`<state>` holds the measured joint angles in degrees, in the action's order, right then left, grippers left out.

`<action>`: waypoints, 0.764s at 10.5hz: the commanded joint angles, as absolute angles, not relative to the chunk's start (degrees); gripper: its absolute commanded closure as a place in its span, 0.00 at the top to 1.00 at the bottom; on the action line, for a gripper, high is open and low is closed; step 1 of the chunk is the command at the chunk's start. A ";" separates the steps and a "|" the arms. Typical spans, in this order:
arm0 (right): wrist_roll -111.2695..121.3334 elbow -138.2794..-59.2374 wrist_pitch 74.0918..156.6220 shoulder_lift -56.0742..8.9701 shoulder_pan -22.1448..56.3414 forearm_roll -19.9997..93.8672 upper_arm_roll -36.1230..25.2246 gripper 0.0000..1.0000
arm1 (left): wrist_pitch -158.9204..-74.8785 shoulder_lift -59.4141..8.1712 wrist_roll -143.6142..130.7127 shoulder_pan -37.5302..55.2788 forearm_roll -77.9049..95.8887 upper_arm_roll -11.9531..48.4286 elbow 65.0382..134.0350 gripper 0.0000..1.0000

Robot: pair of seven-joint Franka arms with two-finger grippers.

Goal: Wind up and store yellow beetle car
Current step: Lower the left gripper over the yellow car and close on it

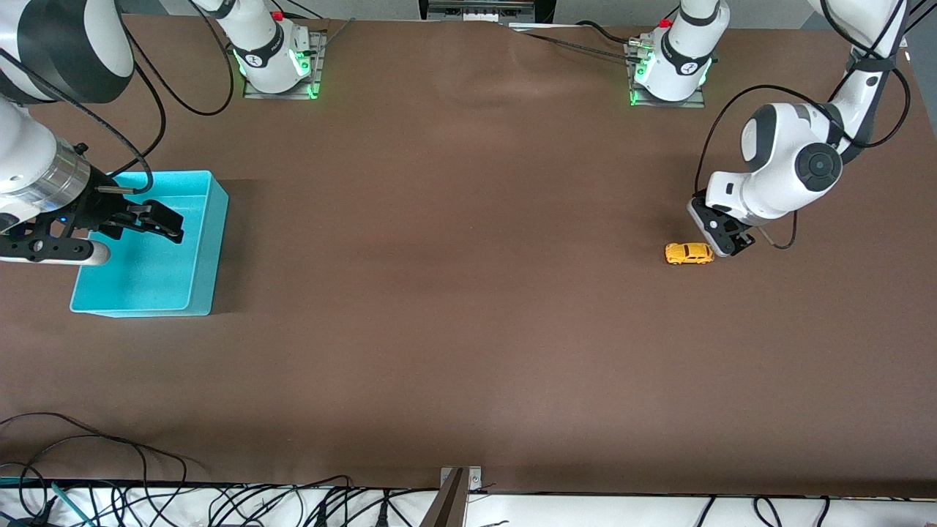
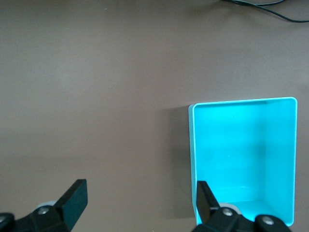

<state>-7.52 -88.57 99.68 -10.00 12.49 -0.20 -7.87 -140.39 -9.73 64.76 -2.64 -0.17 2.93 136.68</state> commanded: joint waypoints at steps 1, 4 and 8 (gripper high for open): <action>-8.53 -88.95 99.67 -9.32 11.95 0.53 -7.73 1.00 | -145.53 -13.43 76.15 -2.28 -0.79 2.55 136.23 1.00; -8.61 -88.95 99.93 -9.40 11.87 0.70 -8.08 1.00 | -147.04 -15.99 79.27 -2.29 -1.14 2.46 136.05 1.00; -8.61 -89.03 99.93 -9.49 11.78 0.62 -8.53 1.00 | -151.26 -19.16 85.87 -2.29 -0.44 2.46 135.35 1.00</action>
<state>-8.15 -88.57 99.71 -10.00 12.11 -0.20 -8.43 -149.89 -17.73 83.39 -2.47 -0.17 2.84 136.54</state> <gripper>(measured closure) 0.000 0.000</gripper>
